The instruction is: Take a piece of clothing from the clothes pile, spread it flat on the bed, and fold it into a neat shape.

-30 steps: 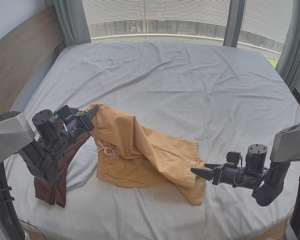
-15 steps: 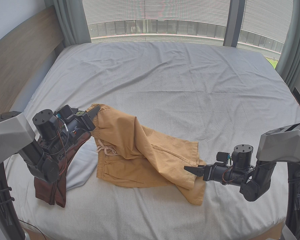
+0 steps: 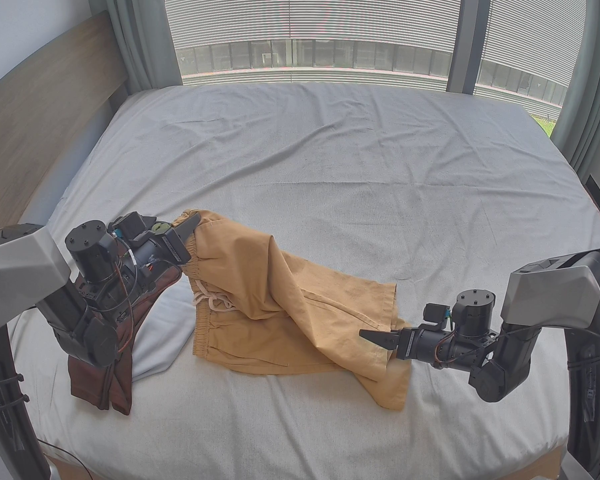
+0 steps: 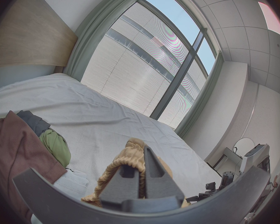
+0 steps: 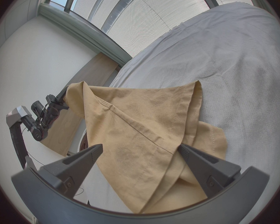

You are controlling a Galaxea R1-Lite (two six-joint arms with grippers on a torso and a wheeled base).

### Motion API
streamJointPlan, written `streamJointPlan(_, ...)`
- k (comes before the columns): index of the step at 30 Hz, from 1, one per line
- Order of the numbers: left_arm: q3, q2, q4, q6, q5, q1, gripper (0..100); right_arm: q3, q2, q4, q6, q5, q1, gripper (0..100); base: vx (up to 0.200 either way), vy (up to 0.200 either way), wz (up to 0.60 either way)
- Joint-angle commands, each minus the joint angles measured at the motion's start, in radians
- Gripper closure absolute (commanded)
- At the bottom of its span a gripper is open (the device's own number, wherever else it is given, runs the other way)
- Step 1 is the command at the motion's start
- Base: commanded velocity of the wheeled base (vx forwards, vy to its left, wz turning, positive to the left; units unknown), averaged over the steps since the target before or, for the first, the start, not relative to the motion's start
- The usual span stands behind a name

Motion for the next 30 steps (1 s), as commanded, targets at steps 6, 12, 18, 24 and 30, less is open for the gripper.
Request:
streamJointPlan(6, 0.002, 0.000, -0.001, 0.009, 0.000, 0.000, 100, -0.045, 0.005, -0.005, 0.031, -0.012, 0.031, 0, 0.000, 0.000, 0.00)
streamJointPlan(12, 0.003, 0.000, -0.001, 0.009, 0.000, 0.000, 100, -0.093, 0.005, -0.027, 0.096, -0.025, 0.046, 0, 0.000, 0.000, 0.00)
streamJointPlan(18, 0.003, 0.000, -0.001, 0.009, 0.000, 0.000, 100, -0.140, 0.017, -0.028, 0.131, -0.045, 0.054, 0, 0.000, 0.000, 0.00)
streamJointPlan(24, 0.006, 0.000, -0.001, 0.009, 0.000, -0.005, 100, -0.146, 0.017, -0.028, 0.139, -0.045, 0.054, 0, 0.000, 0.000, 0.00)
streamJointPlan(30, 0.006, 0.000, -0.001, 0.009, 0.000, -0.008, 100, -0.146, 0.026, -0.051, 0.139, -0.047, 0.052, 100, 0.000, 0.000, 0.00)
